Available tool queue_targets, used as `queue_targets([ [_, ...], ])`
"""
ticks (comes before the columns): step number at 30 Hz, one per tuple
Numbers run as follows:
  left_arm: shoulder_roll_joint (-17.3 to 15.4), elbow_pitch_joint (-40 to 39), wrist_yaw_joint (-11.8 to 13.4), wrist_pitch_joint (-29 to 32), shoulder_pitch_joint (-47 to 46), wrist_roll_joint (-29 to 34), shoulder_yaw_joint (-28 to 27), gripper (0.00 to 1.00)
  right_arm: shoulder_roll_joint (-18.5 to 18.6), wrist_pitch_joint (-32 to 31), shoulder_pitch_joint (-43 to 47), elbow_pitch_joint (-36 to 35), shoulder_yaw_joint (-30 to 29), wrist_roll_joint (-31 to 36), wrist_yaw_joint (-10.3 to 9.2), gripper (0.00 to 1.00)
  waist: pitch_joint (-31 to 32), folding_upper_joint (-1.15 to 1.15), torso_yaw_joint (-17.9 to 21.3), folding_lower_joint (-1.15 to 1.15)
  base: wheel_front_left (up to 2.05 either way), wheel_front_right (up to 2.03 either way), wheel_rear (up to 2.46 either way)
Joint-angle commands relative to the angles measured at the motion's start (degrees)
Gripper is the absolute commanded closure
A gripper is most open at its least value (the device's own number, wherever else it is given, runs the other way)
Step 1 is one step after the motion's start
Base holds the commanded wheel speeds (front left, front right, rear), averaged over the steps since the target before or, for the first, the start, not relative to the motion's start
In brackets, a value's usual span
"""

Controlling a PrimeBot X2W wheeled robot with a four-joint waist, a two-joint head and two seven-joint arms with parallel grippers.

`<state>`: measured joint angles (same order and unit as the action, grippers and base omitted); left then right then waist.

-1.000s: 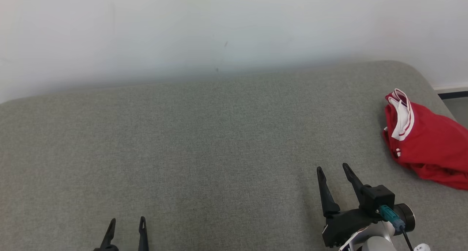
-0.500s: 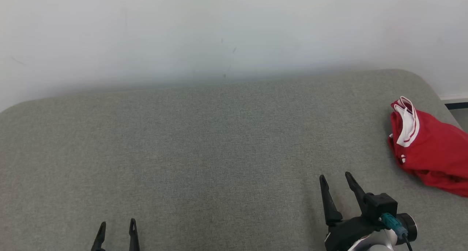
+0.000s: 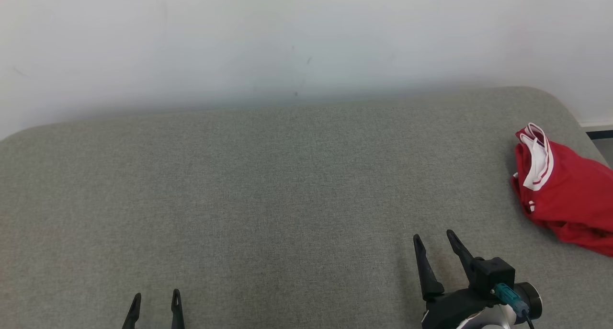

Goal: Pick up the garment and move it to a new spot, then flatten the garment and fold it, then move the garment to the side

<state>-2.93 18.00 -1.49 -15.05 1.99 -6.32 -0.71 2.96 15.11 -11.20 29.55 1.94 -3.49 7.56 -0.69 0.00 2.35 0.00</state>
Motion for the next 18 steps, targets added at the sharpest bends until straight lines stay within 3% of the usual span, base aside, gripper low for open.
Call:
queue_targets([
  [1, 0.1, -0.3, 0.2, -0.1, -0.3, 0.0, 0.1, 0.00, -0.1, 0.0, 0.6, -0.2, -0.1, 0.3, -0.18, 0.00, -0.2, 0.00, 0.0, 0.00, 0.00, 0.00, 0.00],
  [9, 0.1, 0.3, -0.2, -0.2, -0.2, -0.8, 0.4, 0.00, -0.1, 0.0, 0.4, -0.4, -0.2, -0.2, -0.18, 0.00, -0.6, 0.00, 0.4, 0.00, 0.00, 0.00, 0.00],
  [10, 0.0, 0.3, -0.1, 0.0, 0.0, -0.7, 0.4, 1.00, 0.0, 0.0, 0.1, -0.2, -0.2, 0.0, 0.00, 1.00, -0.6, 0.00, 0.4, 0.00, 0.00, 0.00, 0.00],
  [14, 0.2, 2.3, 0.0, 0.1, 0.5, -0.7, 0.5, 1.00, 0.0, -0.1, 1.6, 1.7, -0.1, 0.0, 0.00, 1.00, -0.6, 0.00, 0.4, 0.00, 0.00, 0.00, 0.00],
  [18, 0.2, 2.7, -0.3, 1.6, -0.4, -5.0, -0.4, 1.00, 0.0, -1.8, 1.3, 1.6, -1.2, -4.3, 0.00, 1.00, -0.6, 0.00, 0.3, 0.00, 0.00, 0.00, 0.00],
])
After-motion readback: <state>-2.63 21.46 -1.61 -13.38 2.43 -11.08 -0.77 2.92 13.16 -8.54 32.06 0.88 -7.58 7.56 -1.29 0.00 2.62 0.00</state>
